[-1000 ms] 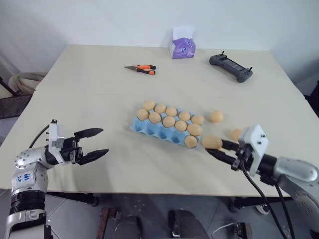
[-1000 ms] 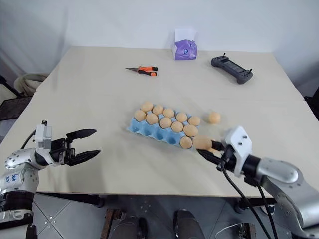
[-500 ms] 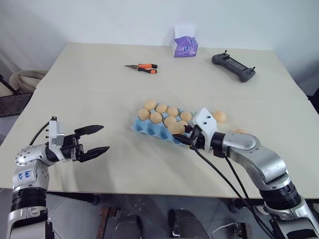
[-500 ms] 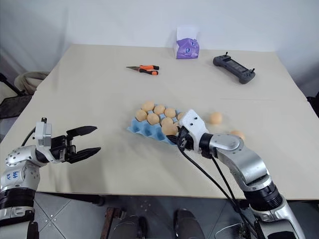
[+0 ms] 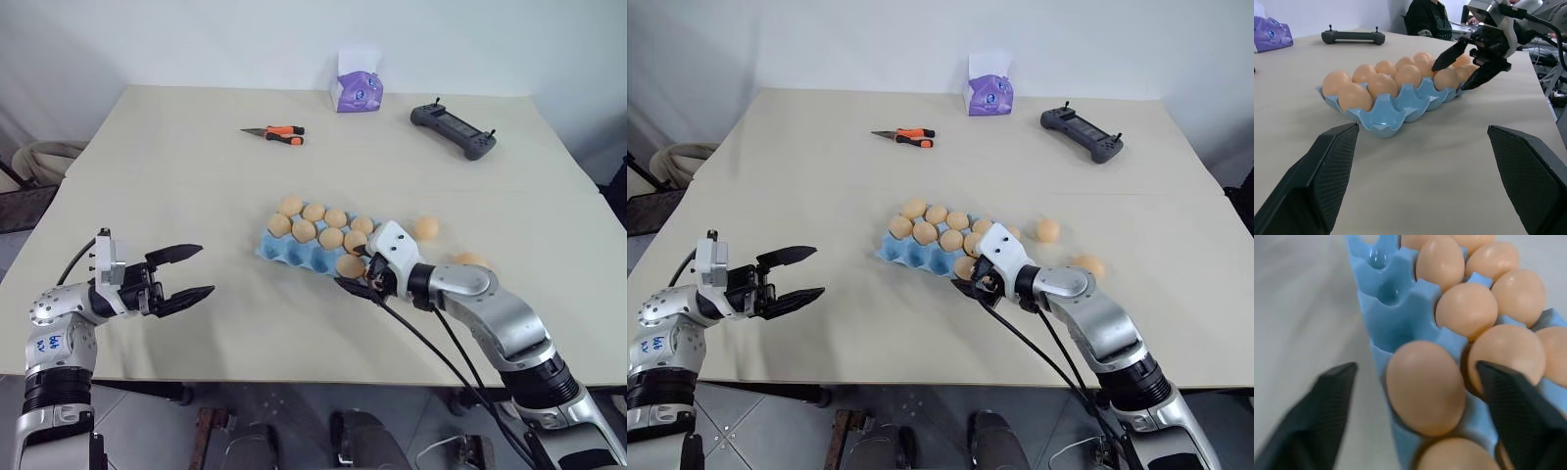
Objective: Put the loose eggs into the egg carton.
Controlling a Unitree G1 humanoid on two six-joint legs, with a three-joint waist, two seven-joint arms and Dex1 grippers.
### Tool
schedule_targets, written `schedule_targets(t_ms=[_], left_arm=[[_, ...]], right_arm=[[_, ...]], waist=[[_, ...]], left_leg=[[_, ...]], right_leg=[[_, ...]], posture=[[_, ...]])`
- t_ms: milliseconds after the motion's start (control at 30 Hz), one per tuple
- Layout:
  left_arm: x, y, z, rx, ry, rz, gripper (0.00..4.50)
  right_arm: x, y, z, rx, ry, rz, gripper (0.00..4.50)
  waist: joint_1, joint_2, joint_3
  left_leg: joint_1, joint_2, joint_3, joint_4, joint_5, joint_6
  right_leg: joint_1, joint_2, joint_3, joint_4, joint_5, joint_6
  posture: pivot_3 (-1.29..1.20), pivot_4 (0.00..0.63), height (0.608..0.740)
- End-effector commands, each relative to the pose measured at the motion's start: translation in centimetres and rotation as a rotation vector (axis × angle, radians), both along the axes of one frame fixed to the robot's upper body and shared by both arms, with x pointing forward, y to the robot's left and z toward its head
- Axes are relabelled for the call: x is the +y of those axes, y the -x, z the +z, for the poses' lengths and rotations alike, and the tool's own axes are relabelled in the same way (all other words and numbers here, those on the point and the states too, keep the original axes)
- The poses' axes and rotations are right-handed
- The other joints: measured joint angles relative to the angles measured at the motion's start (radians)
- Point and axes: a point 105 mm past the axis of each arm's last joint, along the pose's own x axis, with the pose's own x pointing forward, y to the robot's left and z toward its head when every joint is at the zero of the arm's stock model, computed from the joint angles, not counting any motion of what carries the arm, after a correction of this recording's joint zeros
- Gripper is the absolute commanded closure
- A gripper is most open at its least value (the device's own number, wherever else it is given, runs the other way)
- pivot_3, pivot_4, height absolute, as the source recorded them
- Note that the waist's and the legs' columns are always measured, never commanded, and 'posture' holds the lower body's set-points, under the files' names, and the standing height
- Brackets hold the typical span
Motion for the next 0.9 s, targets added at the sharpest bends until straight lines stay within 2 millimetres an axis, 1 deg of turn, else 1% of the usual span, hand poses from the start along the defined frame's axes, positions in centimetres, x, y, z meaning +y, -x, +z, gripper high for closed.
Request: schedule_targets(t_ms=[33,100,167,267,367,467,567,633,733,800,900], left_arm=[[0.2,-0.2,1.0,-0.046,0.005,0.006,0.0],[0.1,-0.2,1.0,-0.046,0.006,0.004,0.0],[0.1,-0.2,1.0,-0.045,0.007,0.002,0.0],[0.2,-0.2,1.0,-0.043,0.007,0.002,0.0],[0.3,-0.1,0.9,-0.04,0.006,0.004,0.0],[0.4,-0.1,0.9,-0.038,0.005,0.007,0.0],[0.4,-0.2,0.8,-0.037,0.006,0.011,0.0],[0.4,-0.3,0.8,-0.037,0.008,0.011,0.0],[0.2,-0.5,0.7,-0.037,0.011,0.008,0.0],[0.1,-0.6,0.7,-0.038,0.013,0.004,0.0],[0.0,-0.6,0.8,-0.041,0.018,-0.001,0.0]], right_arm=[[-0.1,0.8,2.5,-0.071,-0.028,0.042,0.02],[-0.1,1.4,3.3,-0.084,-0.053,0.064,0.02],[-0.2,2.1,4.6,-0.104,-0.102,0.091,0.02],[-1.2,3.3,6.3,-0.12,-0.178,0.112,0.02],[-3.3,4.2,7.1,-0.132,-0.216,0.087,0.02],[-5.9,5.6,7.2,-0.152,-0.228,0.066,0.02],[-8.7,7.0,6.3,-0.166,-0.23,0.033,0.02],[-10.6,7.8,5.0,-0.161,-0.215,-0.003,0.02],[-13.1,8.8,2.5,-0.111,-0.183,-0.071,0.02],[-14.3,9.4,1.1,-0.099,-0.167,-0.102,0.02],[-15.8,10.2,-0.3,-0.09,-0.168,-0.154,0.02]], waist=[[0.0,0.0,0.0],[-0.002,0.0,0.0],[-0.002,0.0,0.0],[-0.001,0.0,0.0],[0.003,0.0,0.0],[0.012,0.0,0.0],[0.015,0.0,0.0],[0.015,0.0,0.0],[0.012,0.0,0.0],[0.011,0.0,0.0],[0.012,0.0,0.0]], left_leg=[[0.0,0.0,0.0,0.0,0.0,0.0],[0.0,0.0,0.0,0.0,0.0,0.0],[0.0,0.0,0.0,-0.001,0.0,0.0],[0.0,0.0,-0.001,-0.001,0.0,0.0],[0.0,0.0,-0.001,-0.001,0.0,0.0],[0.0,0.0,-0.001,-0.001,0.0,0.0],[0.0,0.0,-0.002,-0.001,0.0,0.0],[0.0,0.0,-0.003,-0.001,0.0,0.0],[0.001,0.0,-0.003,-0.001,0.0,0.0],[0.002,0.0,-0.002,-0.001,0.0,0.0],[0.005,0.0,-0.001,0.0,0.0,0.0]], right_leg=[[0.0,0.0,0.0,0.0,0.0,0.0],[0.0,0.0,0.0,0.0,0.0,0.0],[0.0,0.0,0.0,0.0,0.0,0.0],[0.0,0.0,-0.001,0.0,0.0,0.0],[0.001,0.0,-0.001,-0.001,0.0,0.0],[0.001,0.0,-0.001,-0.002,0.0,0.0],[0.002,0.0,-0.002,-0.003,0.0,0.0],[0.003,0.0,-0.003,-0.004,0.0,0.0],[0.005,0.001,-0.003,-0.004,0.0,0.001],[0.005,0.001,-0.002,-0.004,0.0,0.001],[0.006,0.001,0.0,-0.002,0.0,0.001]], posture=[[0.0,0.15,0.74],[0.0,0.15,0.74],[0.0,0.15,0.74],[0.0,0.15,0.74],[0.0,0.15,0.74],[0.0,0.15,0.74],[0.0,0.15,0.74],[0.0,0.15,0.74],[0.0,0.15,0.74],[0.0,0.15,0.74],[0.0,0.15,0.74]])
